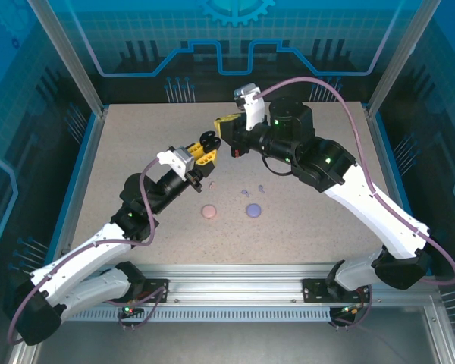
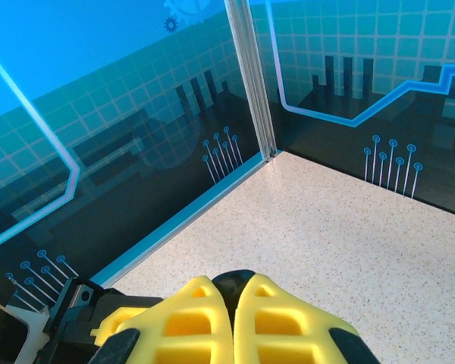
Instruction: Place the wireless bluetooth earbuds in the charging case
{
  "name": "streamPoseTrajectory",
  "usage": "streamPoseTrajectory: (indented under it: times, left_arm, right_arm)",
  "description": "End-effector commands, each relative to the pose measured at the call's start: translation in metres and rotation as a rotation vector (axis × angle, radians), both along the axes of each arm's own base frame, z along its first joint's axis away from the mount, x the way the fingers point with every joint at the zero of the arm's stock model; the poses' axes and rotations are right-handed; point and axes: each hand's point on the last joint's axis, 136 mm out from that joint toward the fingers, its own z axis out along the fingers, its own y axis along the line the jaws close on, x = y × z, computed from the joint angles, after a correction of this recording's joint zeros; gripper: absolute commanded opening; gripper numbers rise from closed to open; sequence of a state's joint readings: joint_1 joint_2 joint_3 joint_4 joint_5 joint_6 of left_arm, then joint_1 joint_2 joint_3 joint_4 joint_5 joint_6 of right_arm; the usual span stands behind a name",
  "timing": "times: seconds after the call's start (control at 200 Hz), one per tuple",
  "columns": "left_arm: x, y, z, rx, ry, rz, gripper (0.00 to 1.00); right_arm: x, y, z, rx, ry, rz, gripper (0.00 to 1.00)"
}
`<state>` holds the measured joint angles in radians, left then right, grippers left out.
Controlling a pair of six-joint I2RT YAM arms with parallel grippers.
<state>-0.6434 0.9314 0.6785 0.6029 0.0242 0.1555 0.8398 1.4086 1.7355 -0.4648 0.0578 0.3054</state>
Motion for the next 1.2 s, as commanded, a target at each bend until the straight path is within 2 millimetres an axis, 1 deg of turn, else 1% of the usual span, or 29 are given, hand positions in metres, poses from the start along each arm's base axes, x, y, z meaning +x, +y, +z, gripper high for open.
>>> streamPoseTrajectory:
  times: [0.0,0.325,0.75,1.066,1.196]
  left_arm:
    - [-0.005,0.002,0.024,-0.042,-0.036,-0.019,0.0]
    - [-0.005,0.002,0.024,-0.038,-0.039,-0.017,0.0]
    - [-0.005,0.002,0.026,-0.04,-0.044,-0.017,0.0]
    - [-0.006,0.003,0.027,-0.039,-0.05,-0.014,0.0]
    - [-0.006,0.003,0.028,-0.04,-0.053,-0.014,0.0]
  right_arm:
    - [-0.01,0.006,0.003,-0.011,-0.012,0.046,0.06]
    - [-0.015,0.012,-0.012,-0.047,0.015,0.077,0.05]
    - [-0.01,0.018,-0.032,-0.087,0.055,0.077,0.04]
    - [-0.007,0.013,-0.043,-0.118,0.066,0.056,0.03]
    - [-0.008,0.012,-0.044,-0.124,0.065,0.055,0.02]
